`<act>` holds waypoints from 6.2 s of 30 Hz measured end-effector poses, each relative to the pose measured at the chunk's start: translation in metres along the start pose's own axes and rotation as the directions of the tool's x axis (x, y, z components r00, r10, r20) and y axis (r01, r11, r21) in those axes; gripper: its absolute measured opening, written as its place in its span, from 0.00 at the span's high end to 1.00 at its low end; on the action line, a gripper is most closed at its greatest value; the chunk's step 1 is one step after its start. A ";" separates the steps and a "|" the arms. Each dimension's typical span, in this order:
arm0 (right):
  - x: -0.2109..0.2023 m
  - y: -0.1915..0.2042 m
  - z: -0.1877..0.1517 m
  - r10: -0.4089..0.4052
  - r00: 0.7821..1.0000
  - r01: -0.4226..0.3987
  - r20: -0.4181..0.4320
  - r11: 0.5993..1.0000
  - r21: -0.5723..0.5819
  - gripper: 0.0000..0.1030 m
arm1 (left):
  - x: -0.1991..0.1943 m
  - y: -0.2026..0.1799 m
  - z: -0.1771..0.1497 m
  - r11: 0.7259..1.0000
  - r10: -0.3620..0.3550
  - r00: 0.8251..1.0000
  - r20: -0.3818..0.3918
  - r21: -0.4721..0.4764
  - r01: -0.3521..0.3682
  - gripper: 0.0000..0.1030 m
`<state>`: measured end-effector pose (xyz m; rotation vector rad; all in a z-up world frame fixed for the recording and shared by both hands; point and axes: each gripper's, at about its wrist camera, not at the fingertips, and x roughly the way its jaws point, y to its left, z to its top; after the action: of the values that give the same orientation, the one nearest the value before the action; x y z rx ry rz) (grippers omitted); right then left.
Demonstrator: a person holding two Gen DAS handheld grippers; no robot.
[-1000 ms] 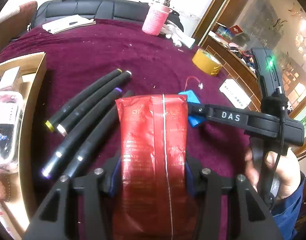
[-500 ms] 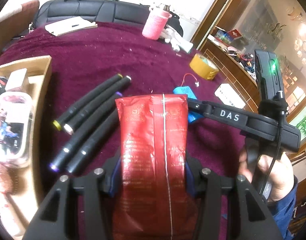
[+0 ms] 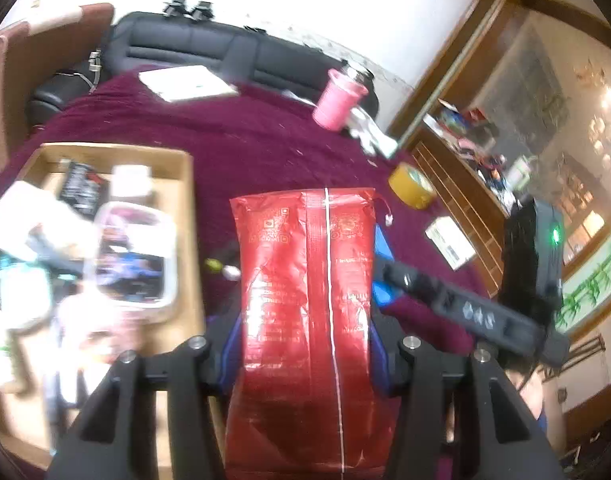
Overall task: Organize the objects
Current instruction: 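Carry the red bag and blue battery into the tray and open both tools, then grasp a black marker with the right tool while the left tool grasps a purple-capped marker, then carry both markers into the tray and open both tools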
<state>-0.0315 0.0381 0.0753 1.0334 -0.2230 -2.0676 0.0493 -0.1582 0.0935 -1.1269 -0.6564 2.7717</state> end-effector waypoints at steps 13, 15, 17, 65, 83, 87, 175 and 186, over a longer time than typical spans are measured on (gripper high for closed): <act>0.035 0.113 -0.036 0.157 0.979 -0.176 -0.131 0.974 -0.144 0.63 | -0.054 0.109 -0.010 0.972 0.173 0.983 0.064 -0.173 -0.159 0.51; 0.046 0.127 -0.044 0.152 0.976 -0.179 -0.158 0.970 -0.168 0.63 | -0.055 0.122 -0.014 0.967 0.181 0.982 0.056 -0.193 -0.167 0.51; 0.053 0.136 -0.052 0.146 0.973 -0.180 -0.178 0.965 -0.191 0.63 | -0.055 0.130 -0.016 0.964 0.185 0.981 0.051 -0.204 -0.171 0.51; 0.046 -0.007 0.003 -0.052 0.988 0.085 -0.145 0.969 0.231 0.60 | -0.066 0.117 -0.019 0.977 0.173 0.982 0.075 -0.142 -0.161 0.26; 0.109 0.023 0.020 -0.323 0.912 0.316 -0.253 0.946 -0.069 0.74 | -0.055 0.095 -0.013 0.992 0.103 0.993 0.051 -0.077 -0.099 0.26; 0.083 0.003 0.016 -0.344 0.918 0.340 -0.198 0.939 -0.056 0.85 | -0.049 0.078 -0.005 1.000 0.009 1.000 0.010 -0.028 -0.008 0.26; 0.074 0.138 -0.043 0.157 0.974 -0.164 -0.166 0.986 -0.031 0.83 | -0.088 0.179 -0.017 0.955 -0.056 0.994 0.093 -0.286 0.081 0.86; 0.098 0.157 -0.055 0.069 0.979 -0.099 -0.194 0.984 -0.149 0.83 | -0.076 0.178 -0.022 0.973 0.121 0.991 0.065 -0.207 -0.105 0.86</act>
<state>0.0659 -0.1279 0.0545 1.0944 -0.0055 -1.8658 0.1345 -0.3288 0.0547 -1.1293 -0.9319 2.9112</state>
